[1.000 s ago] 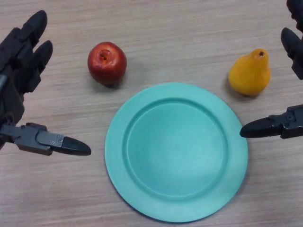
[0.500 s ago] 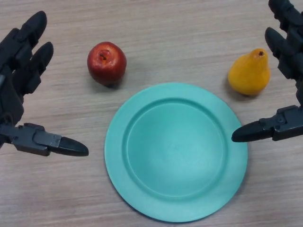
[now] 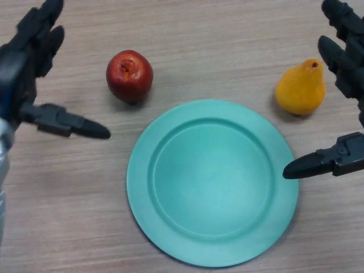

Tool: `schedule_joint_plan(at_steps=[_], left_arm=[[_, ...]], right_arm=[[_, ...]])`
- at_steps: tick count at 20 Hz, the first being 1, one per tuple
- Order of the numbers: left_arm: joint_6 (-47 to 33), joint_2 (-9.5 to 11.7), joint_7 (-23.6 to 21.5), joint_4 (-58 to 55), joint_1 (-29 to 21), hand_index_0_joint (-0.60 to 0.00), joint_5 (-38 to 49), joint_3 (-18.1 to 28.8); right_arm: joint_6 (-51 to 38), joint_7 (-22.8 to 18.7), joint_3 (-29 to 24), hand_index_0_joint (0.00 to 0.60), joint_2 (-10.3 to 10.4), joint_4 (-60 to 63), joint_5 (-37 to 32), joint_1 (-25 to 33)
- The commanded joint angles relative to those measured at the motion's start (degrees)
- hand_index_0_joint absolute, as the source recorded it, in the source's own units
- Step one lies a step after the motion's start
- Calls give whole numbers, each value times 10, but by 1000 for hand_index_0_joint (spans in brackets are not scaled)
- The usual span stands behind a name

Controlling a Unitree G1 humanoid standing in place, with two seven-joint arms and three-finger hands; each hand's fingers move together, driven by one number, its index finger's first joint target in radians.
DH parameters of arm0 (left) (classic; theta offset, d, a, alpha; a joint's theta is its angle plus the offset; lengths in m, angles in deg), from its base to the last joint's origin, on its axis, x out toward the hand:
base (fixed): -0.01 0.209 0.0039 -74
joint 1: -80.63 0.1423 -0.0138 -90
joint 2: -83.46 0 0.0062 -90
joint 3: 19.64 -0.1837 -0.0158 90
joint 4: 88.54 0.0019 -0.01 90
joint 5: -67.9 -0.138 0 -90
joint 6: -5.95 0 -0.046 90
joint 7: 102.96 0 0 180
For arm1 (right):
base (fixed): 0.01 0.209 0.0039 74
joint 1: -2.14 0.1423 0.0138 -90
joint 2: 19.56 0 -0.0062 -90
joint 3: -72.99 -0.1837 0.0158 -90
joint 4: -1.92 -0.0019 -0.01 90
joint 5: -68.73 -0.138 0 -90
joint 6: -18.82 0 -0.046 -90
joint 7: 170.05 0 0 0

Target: Pick up the red apple and place it on the plate

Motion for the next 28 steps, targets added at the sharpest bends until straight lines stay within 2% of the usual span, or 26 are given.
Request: schedule_joint_plan(at_steps=[1, 2, 3, 5, 6, 7, 11, 13, 18, 19, 20, 21, 23, 26, 28], left_arm=[[-135, 18, -38, 56, -74, 0, -38, 11], [-149, 15, -44, 82, -89, 0, -46, 7], [-168, 5, -61, 142, -129, 0, -49, 1], [-159, -5, -58, 192, -162, 0, -54, -18], [-161, -9, -59, 206, -169, 0, -59, -24], [-170, -27, -71, 236, -178, 0, -73, -34], [-190, -70, -105, 308, -194, 0, -103, -57], [-181, -88, -103, 337, -200, 0, -97, -58], [-271, -98, -149, 475, -244, 0, -143, -73], [-279, -98, -155, 483, -245, -150, -151, -75], [-287, -97, -161, 492, -246, -250, -159, -77], [-304, -95, -172, 510, -247, -400, -186, -86], [-334, -82, -200, 528, -241, -600, -265, -99], [-315, -71, -204, 493, -233, -600, -272, -77], [-310, -49, -239, 458, -219, -600, -319, -83]], right_arm=[[-36, -11, -46, 0, -27, -46, -8, 25], [-35, -11, -49, 0, -28, -49, -10, 25], [-35, -12, -60, 0, -28, -57, -16, 20], [-32, -19, -73, 0, -28, -66, -26, 16], [-32, -20, -75, 0, -29, -68, -27, 14], [-35, -21, -80, 0, -33, -67, -29, 10], [-38, -16, -101, 0, -38, -69, -36, -8], [-46, -13, -111, 0, -42, -65, -37, -12], [-67, -9, -125, 0, -47, -51, -34, -23], [-67, -9, -125, 0, -47, -51, -34, -23], [-68, -8, -126, 0, -47, -50, -35, -23], [-69, -8, -128, 0, -47, -51, -35, -24], [-72, -9, -128, 0, -45, -53, -34, -28], [-71, -14, -120, 0, -42, -54, -30, -26], [-69, -19, -116, 0, -40, -51, -29, -20]])
